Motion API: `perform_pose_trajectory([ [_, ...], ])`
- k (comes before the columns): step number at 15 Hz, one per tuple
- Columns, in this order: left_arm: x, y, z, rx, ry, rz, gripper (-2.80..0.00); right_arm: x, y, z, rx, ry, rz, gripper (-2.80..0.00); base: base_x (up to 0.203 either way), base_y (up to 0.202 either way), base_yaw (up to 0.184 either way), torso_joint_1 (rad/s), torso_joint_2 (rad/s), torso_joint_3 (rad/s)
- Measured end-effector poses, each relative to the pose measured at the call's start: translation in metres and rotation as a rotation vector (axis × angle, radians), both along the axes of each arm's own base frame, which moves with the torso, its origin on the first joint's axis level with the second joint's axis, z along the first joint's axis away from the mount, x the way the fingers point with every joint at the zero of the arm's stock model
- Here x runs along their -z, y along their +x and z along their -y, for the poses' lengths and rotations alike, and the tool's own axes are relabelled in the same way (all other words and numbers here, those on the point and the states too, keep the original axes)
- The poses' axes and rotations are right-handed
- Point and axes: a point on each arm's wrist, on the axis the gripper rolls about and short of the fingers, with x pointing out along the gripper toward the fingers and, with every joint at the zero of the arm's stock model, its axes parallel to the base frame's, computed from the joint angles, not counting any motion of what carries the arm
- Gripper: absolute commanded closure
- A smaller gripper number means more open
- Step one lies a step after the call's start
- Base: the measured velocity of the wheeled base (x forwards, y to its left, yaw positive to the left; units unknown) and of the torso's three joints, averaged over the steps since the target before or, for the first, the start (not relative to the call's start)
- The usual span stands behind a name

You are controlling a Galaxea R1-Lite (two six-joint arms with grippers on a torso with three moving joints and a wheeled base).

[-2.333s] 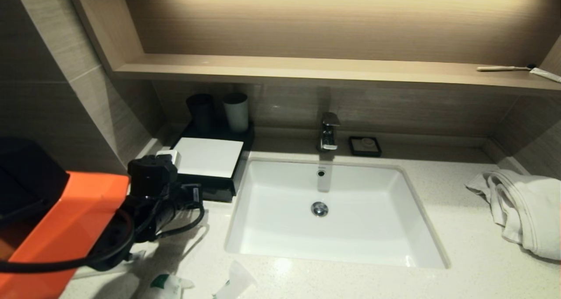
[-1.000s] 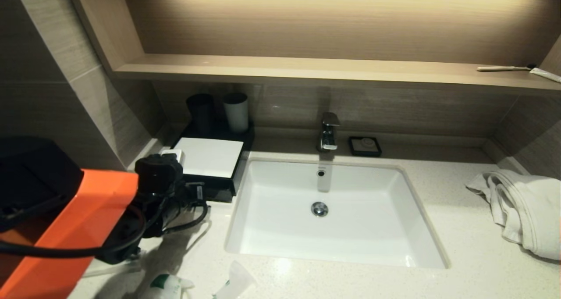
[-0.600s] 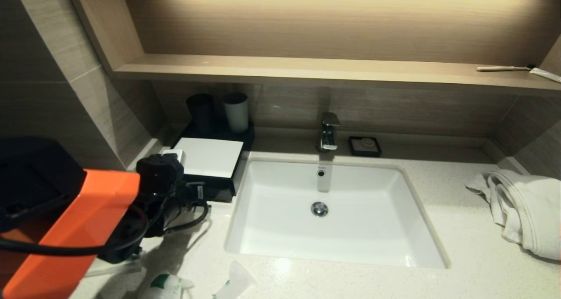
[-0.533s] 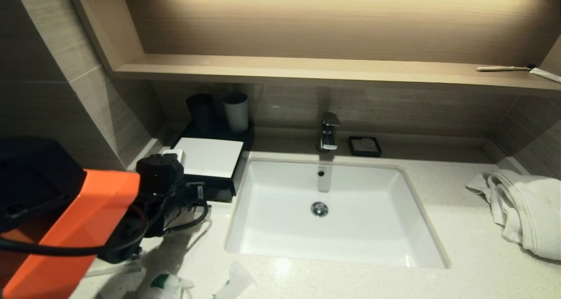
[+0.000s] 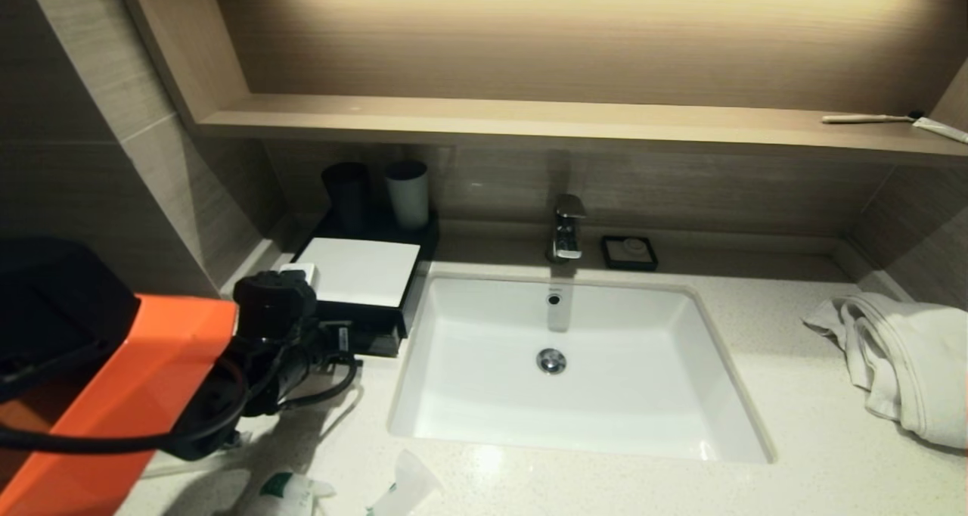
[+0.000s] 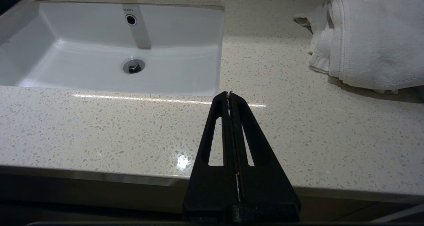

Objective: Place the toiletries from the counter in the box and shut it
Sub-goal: Open the drawer

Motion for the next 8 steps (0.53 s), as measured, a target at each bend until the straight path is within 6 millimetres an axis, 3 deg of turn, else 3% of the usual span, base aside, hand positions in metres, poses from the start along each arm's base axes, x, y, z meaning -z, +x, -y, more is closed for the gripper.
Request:
perform_pose_trajectory([
  [8, 0.007, -0.021, -0.006, 0.002, 0.007, -0.053, 0.00, 0.000, 0.000, 0.000, 0.000, 0.000, 0.000, 0.00, 0.000, 0.000, 0.000, 0.000, 0.00, 0.000],
])
